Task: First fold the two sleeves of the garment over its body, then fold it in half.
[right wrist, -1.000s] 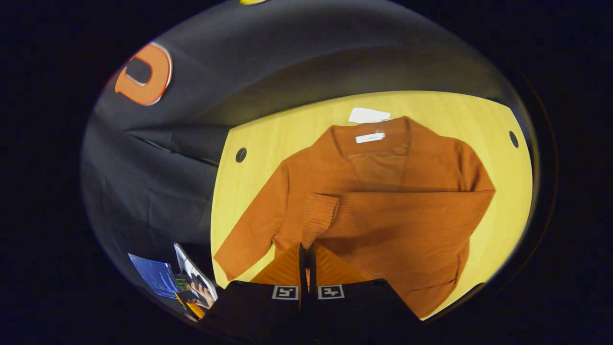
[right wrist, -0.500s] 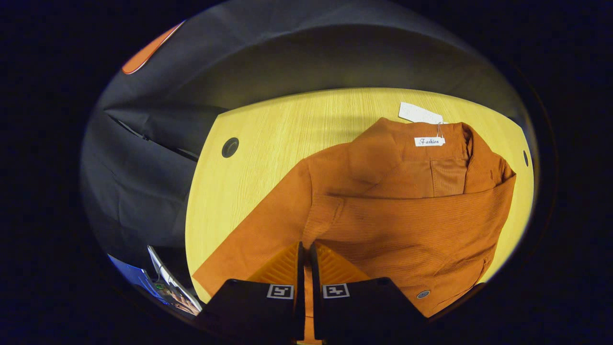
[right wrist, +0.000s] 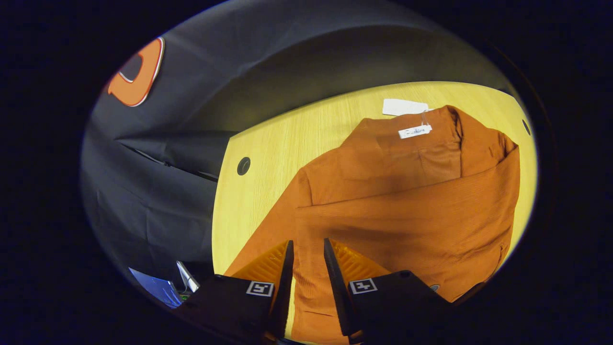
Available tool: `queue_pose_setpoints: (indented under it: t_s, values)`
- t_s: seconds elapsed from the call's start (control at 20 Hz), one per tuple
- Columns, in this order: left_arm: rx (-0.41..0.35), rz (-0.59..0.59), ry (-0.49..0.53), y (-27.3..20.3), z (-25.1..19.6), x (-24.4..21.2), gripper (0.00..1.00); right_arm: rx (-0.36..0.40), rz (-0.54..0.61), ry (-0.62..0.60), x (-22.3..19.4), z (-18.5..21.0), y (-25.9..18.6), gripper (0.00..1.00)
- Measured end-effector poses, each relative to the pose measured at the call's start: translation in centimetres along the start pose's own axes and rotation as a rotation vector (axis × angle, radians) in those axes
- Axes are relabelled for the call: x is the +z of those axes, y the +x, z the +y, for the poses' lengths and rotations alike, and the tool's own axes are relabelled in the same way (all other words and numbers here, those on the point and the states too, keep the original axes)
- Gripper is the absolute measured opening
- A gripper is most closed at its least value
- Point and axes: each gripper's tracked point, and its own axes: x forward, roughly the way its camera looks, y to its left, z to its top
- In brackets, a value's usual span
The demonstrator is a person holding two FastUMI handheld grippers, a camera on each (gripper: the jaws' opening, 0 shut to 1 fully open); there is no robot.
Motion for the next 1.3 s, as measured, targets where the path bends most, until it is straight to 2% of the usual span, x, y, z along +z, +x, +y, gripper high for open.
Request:
queue_pose_setpoints:
  t_s: [0.15,0.2,0.3,0.35,0.4,0.45,0.5,0.55,0.65,0.85,0.95,1.1,1.15,1.3]
  values:
    - [0.036,0.053,-0.011,1.8,1.1,-1.5,1.00,-0.054,-0.034,0.020,0.1,-4.9,-2.5,0.95]
    - [0.053,0.067,-0.020,2.5,1.7,-2.0,1.00,-0.087,-0.035,0.048,0.0,-6.9,-3.5,0.96]
    - [0.088,0.107,-0.055,4.4,2.9,-2.9,1.00,-0.082,-0.069,0.094,-0.2,-10.5,-5.9,0.96]
    - [0.103,0.142,-0.067,5.4,3.4,-3.6,1.00,-0.101,-0.090,0.113,-0.4,-12.8,-7.2,0.92]
    - [0.127,0.178,-0.079,6.3,4.1,-4.4,1.00,-0.116,-0.098,0.128,-1.2,-15.2,-8.4,0.97]
    - [0.159,0.224,-0.101,7.0,4.9,-5.2,1.00,-0.124,-0.096,0.144,-2.3,-17.4,-9.7,0.97]
    - [0.179,0.268,-0.134,7.9,5.5,-6.2,1.00,-0.128,-0.083,0.160,-3.6,-19.2,-10.7,0.92]
    - [0.179,0.315,-0.166,8.6,5.8,-7.2,1.00,-0.115,-0.065,0.167,-5.0,-20.9,-12.1,0.97]
    - [0.161,0.412,-0.220,9.4,5.5,-9.3,1.00,-0.120,-0.073,0.169,-7.0,-24.7,-15.0,0.97]
    - [0.284,0.586,-0.282,8.5,7.1,-12.5,1.00,-0.200,-0.090,0.213,-11.5,-32.9,-20.1,0.97]
    - [0.290,0.668,-0.294,8.5,7.1,-13.8,1.00,-0.218,-0.105,0.250,-13.8,-35.5,-22.0,0.97]
    - [0.257,0.835,-0.289,8.3,6.5,-15.6,1.00,-0.197,-0.118,0.313,-16.9,-37.6,-23.5,0.97]
    - [0.259,0.854,-0.279,8.7,6.7,-15.4,1.00,-0.192,-0.117,0.329,-17.7,-38.2,-23.9,0.97]
    - [0.258,0.942,-0.351,9.2,6.9,-15.3,0.99,-0.189,-0.133,0.356,-19.1,-39.4,-24.8,0.96]
